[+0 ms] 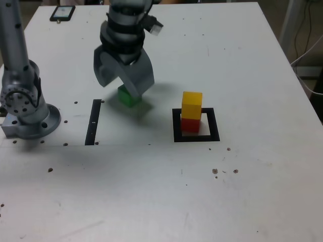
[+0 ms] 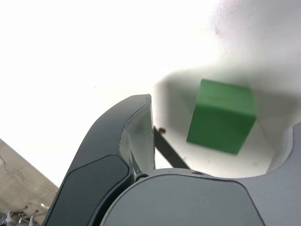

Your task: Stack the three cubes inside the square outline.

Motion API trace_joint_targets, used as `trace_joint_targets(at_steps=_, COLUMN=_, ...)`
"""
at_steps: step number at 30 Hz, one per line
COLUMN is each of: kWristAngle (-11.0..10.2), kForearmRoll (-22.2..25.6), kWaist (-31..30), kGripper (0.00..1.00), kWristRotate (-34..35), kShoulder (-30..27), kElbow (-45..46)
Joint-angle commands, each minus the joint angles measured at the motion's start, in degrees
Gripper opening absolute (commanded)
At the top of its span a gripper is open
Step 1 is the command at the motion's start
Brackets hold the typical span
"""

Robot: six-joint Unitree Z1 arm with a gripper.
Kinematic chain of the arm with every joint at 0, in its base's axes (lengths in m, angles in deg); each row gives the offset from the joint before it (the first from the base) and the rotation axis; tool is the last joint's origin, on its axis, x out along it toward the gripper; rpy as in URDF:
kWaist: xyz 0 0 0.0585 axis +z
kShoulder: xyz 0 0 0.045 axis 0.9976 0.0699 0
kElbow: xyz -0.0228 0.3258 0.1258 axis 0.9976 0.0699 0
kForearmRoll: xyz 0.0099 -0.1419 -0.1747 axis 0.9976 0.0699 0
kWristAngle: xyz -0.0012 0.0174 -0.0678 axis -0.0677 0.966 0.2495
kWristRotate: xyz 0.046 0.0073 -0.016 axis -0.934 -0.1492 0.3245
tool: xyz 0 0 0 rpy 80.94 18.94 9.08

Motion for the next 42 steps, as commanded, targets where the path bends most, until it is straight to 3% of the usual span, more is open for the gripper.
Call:
trace_joint_targets(at_steps=1, kWristAngle=0.40, kForearmRoll=-1.68, kWaist=0.00, kGripper=0.96, kWristRotate=0.18, kShoulder=0.93, kElbow=0.71)
trace_joint_targets(at_steps=10, kWristAngle=0.17, kForearmRoll=-3.46, kWaist=0.00, kGripper=0.90, kWristRotate=0.37, kShoulder=1.53, kElbow=1.50)
trace_joint_targets(at_steps=22, kWristAngle=0.88, kForearmRoll=-0.45, kWaist=0.00, kGripper=0.53, kWristRotate=1.40, kShoulder=0.50, kElbow=0.62)
trace_joint_targets(at_steps=32, kWristAngle=4.43, kForearmRoll=-4.05, kWaist=0.00, kGripper=0.35, kWristRotate=1.41, kShoulder=2.43, kElbow=0.70)
trace_joint_targets(at_steps=42, kWristAngle=4.08, kForearmRoll=-4.80, kWaist=0.00, kGripper=0.21, kWristRotate=1.59, kShoulder=2.74, kElbow=-0.34)
